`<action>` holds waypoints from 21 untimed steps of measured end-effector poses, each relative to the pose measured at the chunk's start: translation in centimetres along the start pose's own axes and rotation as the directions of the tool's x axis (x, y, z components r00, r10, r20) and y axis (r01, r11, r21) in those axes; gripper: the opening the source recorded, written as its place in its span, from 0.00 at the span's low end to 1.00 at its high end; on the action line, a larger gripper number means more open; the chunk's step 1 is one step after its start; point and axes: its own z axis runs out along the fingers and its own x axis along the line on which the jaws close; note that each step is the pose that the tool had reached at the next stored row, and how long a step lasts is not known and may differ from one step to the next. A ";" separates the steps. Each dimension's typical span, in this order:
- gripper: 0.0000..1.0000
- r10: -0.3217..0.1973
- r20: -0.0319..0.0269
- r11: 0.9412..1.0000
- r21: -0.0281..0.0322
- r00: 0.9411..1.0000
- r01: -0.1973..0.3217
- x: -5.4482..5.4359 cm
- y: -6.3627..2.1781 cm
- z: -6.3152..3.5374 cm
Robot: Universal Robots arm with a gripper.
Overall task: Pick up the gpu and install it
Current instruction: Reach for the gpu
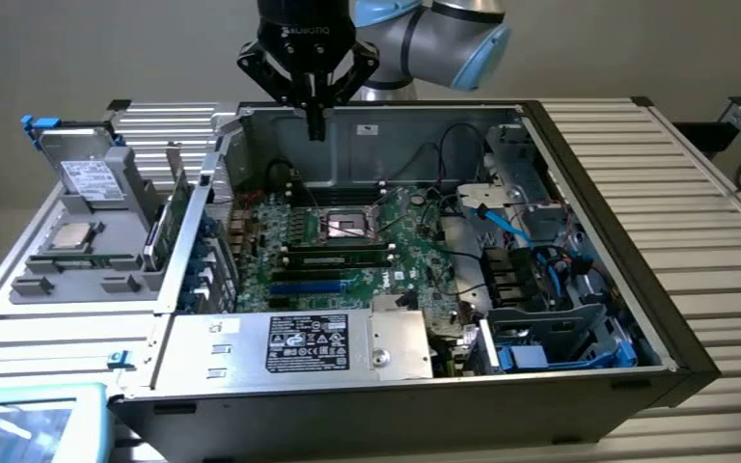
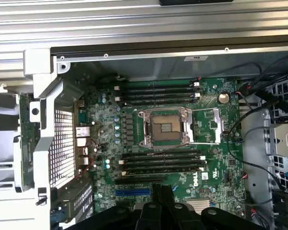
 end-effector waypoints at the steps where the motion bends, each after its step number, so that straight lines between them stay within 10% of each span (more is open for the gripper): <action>1: 0.13 0.000 0.000 1.000 -0.002 1.000 0.000 0.0 0.00 0.00; 15: 0.13 0.000 -0.001 1.000 -0.009 1.000 0.000 5.8 0.47 -0.07; 21: 0.27 0.000 -0.001 1.000 -0.009 1.000 0.000 8.4 0.89 -0.03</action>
